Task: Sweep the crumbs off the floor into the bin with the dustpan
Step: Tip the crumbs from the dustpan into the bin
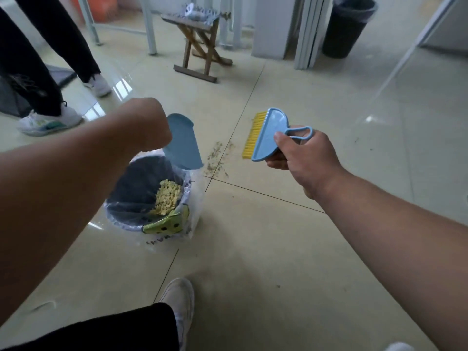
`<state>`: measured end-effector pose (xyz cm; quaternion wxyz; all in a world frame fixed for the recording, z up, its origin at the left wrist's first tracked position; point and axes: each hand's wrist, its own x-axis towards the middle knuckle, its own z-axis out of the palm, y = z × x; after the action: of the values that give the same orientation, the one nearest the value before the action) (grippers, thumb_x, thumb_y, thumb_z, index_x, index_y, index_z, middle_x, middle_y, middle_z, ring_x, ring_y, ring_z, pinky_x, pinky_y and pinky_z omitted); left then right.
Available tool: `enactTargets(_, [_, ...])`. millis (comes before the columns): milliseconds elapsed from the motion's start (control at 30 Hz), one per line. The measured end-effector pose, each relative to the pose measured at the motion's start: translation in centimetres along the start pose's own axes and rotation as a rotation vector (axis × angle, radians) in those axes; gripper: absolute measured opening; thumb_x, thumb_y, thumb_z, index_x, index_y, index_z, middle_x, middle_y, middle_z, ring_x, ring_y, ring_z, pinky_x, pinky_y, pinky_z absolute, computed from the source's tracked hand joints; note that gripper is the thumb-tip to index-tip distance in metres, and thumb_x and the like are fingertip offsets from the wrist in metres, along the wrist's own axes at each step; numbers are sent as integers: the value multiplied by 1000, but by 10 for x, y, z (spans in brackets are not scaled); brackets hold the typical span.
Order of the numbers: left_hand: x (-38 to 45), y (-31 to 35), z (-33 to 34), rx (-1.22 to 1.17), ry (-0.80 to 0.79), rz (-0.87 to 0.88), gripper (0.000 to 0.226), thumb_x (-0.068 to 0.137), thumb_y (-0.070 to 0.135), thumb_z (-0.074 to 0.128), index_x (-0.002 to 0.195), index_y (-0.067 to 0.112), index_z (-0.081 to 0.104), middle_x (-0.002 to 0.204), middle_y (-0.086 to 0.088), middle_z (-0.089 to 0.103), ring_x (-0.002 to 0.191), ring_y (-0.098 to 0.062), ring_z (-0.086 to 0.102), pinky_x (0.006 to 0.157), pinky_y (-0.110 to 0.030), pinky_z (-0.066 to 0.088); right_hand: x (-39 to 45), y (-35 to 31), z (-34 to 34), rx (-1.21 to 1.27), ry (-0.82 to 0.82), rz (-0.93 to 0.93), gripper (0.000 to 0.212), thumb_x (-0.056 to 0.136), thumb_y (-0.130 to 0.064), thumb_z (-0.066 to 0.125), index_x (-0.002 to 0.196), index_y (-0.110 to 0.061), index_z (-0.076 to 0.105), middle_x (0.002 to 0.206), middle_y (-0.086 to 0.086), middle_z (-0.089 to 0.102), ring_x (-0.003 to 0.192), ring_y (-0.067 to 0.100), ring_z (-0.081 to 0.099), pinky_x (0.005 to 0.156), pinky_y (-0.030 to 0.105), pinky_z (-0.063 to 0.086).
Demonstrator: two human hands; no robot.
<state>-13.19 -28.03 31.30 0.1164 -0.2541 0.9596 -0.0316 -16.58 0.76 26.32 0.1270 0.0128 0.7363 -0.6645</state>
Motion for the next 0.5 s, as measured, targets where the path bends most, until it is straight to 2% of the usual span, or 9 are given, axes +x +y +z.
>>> enactTargets(67, [-7, 25, -11, -144, -7, 21, 18, 82, 6, 68, 67, -2, 69, 62, -16, 70, 54, -30, 65, 53, -29, 52, -3, -7, -19, -20, 9, -15, 19, 101, -22, 64, 115, -9, 67, 94, 13, 77, 79, 28, 79, 77, 44, 66])
enactTargets(167, [-15, 70, -23, -345, -131, 109, 18, 92, 9, 65, 83, 2, 78, 76, -12, 79, 63, -28, 72, 51, -27, 53, -6, -21, -49, -65, 33, -45, 20, 103, -23, 62, 118, -10, 66, 95, 13, 77, 78, 27, 79, 77, 45, 66])
enactTargets(200, [-18, 88, -27, -390, -166, 125, 22, 97, 11, 60, 84, 5, 76, 75, -8, 79, 64, -25, 72, 50, -26, 52, -6, -27, -59, -79, 50, -58, 21, 103, -23, 61, 118, -10, 66, 96, 13, 77, 77, 27, 79, 77, 45, 66])
enactTargets(300, [-37, 140, -40, -461, -252, 136, 32, 103, 11, 50, 78, 9, 70, 58, 3, 72, 46, -14, 61, 45, -21, 43, -10, -47, -94, -120, 125, -99, 21, 103, -25, 61, 118, -11, 67, 95, 12, 78, 75, 24, 79, 76, 44, 66])
enactTargets(400, [-60, 182, -54, -602, -246, 163, 27, 96, 7, 53, 81, 3, 75, 70, -7, 76, 48, -22, 55, 51, -23, 41, -19, -64, -133, -220, 211, -163, 17, 103, -26, 59, 117, -21, 68, 93, 5, 77, 74, 21, 78, 75, 42, 66])
enactTargets(500, [-84, 216, -65, -846, -265, 142, 22, 91, 2, 52, 76, 3, 68, 73, -13, 76, 53, -24, 54, 51, -26, 38, -32, -77, -164, -442, 295, -280, 13, 102, -30, 56, 105, -37, 67, 87, 0, 75, 75, 24, 74, 74, 39, 63])
